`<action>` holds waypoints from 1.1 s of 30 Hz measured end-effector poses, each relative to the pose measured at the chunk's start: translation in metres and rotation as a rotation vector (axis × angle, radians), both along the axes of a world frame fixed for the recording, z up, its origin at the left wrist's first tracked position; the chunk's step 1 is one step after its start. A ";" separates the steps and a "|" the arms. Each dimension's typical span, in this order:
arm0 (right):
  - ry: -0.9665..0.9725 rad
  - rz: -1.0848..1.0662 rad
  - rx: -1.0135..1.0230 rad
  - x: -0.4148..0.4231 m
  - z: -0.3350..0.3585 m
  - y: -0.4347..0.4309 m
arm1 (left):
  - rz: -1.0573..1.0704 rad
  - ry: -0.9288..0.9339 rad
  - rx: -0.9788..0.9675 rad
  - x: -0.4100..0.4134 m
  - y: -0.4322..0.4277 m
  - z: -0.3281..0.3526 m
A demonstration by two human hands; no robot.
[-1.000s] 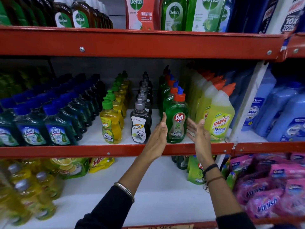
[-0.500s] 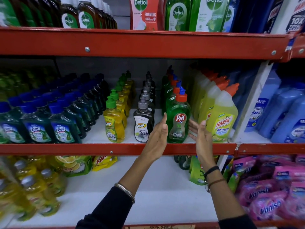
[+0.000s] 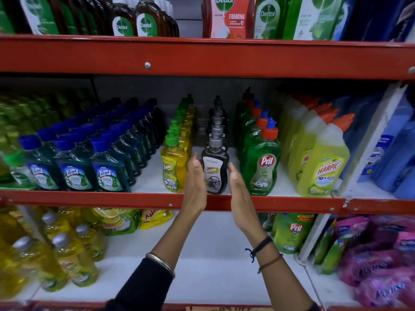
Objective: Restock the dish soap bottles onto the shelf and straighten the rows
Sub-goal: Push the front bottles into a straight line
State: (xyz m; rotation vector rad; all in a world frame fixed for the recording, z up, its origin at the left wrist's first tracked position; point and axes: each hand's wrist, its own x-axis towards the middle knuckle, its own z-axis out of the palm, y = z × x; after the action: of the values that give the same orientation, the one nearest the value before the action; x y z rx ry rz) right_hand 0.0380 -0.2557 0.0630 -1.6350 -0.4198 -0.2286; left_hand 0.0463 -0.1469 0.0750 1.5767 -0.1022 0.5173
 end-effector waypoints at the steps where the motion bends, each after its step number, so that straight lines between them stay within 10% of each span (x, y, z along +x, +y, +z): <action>1: 0.015 -0.002 -0.028 0.004 0.001 0.002 | -0.049 -0.006 -0.006 0.000 0.002 0.002; 26: 0.122 0.028 0.233 0.021 0.005 -0.008 | -0.082 0.069 0.018 -0.011 0.017 0.001; 33: -0.110 -0.272 0.382 -0.005 -0.014 0.018 | 0.148 -0.225 0.038 -0.025 0.028 -0.013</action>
State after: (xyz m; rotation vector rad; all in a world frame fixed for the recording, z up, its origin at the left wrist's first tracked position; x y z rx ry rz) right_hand 0.0334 -0.2372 0.0494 -1.3013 -0.2176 -0.5698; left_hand 0.0216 -0.1192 0.0623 1.5666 -0.1677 0.8124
